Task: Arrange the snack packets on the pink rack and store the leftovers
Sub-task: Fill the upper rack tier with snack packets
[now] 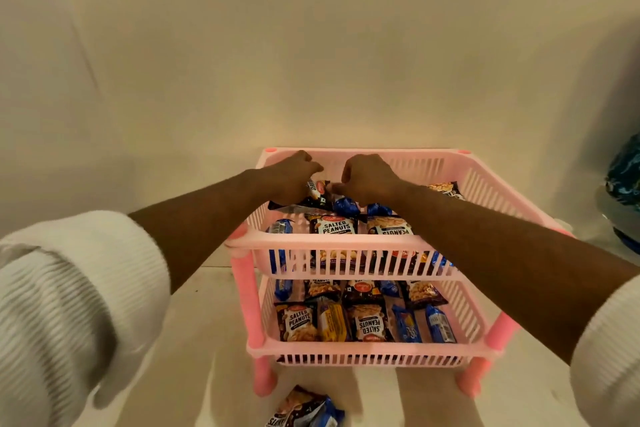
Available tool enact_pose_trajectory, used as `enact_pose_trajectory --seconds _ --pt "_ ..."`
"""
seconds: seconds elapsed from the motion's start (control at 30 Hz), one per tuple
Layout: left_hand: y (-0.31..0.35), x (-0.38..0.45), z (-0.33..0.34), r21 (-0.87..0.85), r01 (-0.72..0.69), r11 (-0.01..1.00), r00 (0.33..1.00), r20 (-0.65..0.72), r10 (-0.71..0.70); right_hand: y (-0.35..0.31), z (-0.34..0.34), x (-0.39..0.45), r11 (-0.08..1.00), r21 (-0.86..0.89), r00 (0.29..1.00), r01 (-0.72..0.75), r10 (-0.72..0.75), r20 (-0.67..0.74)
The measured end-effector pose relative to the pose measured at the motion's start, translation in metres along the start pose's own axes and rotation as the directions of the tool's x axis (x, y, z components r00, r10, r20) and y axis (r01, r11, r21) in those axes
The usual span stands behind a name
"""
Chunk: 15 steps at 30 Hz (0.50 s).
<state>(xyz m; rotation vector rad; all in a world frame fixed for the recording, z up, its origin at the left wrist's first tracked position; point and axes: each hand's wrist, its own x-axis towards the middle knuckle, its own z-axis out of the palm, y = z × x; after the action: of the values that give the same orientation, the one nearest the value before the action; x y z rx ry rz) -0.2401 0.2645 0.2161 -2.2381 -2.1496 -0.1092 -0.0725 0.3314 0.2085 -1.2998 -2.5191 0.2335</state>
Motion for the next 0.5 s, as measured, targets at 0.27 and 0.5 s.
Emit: enact_pose_trajectory --seconds 0.27,0.5 --pt "0.012 -0.006 0.008 -0.020 -0.018 1.000 0.920 0.392 0.025 0.001 0.002 -0.003 0.984 -0.140 0.994 0.109 -0.110 0.005" --pt "0.012 -0.007 0.006 -0.088 0.018 0.996 0.920 0.392 0.018 0.001 0.005 -0.003 0.978 -0.171 0.992 0.117 -0.123 -0.027"
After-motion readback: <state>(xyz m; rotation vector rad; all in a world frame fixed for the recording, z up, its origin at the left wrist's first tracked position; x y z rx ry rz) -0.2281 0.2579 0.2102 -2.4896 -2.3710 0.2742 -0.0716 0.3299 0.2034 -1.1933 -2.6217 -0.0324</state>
